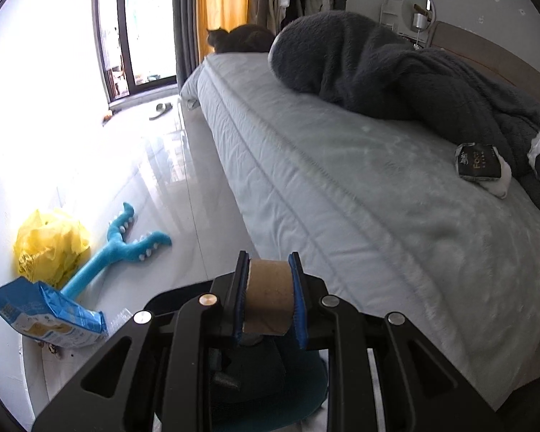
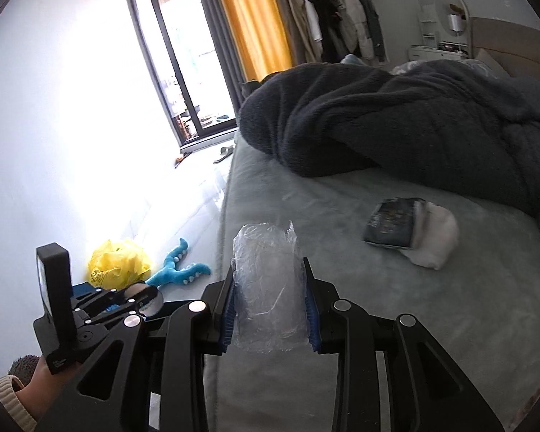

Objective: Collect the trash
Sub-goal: 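Carry the cardboard tube and plastic bag over the teal bin, then open the left gripper over the bin while the right gripper releases the plastic bag, then move both open grippers back toward the black tissue pack and sock on the bed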

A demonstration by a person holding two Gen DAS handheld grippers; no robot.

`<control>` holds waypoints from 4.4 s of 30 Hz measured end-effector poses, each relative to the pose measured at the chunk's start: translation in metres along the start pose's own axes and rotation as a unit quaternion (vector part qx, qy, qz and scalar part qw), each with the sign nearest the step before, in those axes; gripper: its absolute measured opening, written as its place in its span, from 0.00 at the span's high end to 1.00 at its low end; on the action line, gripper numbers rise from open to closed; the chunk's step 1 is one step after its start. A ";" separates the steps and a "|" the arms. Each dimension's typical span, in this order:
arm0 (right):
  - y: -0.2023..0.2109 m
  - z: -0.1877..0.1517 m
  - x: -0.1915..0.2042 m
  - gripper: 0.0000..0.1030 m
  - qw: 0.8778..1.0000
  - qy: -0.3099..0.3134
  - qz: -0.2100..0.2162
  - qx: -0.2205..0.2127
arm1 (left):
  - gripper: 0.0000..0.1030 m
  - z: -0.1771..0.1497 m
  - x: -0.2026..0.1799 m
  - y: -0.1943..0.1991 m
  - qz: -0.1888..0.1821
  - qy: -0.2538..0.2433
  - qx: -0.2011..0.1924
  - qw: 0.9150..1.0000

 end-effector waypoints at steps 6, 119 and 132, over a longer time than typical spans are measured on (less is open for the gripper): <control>-0.025 -0.002 0.036 0.69 0.999 0.025 0.021 0.019 | 0.77 -0.014 0.027 -0.008 0.005 0.007 0.034 0.999; -0.094 -0.031 0.080 0.26 0.986 0.126 0.005 0.105 | 0.05 0.045 0.051 0.102 -0.047 0.030 -0.183 0.982; -0.056 -0.008 0.031 0.20 0.991 0.115 -0.042 0.050 | 0.04 0.064 0.008 0.085 -0.069 -0.008 -0.184 0.980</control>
Point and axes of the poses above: each gripper's, at about its wrist camera, not at the fingertips, and y roughly against the way its jaws point, x to its left, z to its top, the point moved 2 cm from there along -y, roughly the way its jaws point, and after that the axes turned 6 degrees about -y, right-handed, at the moved point
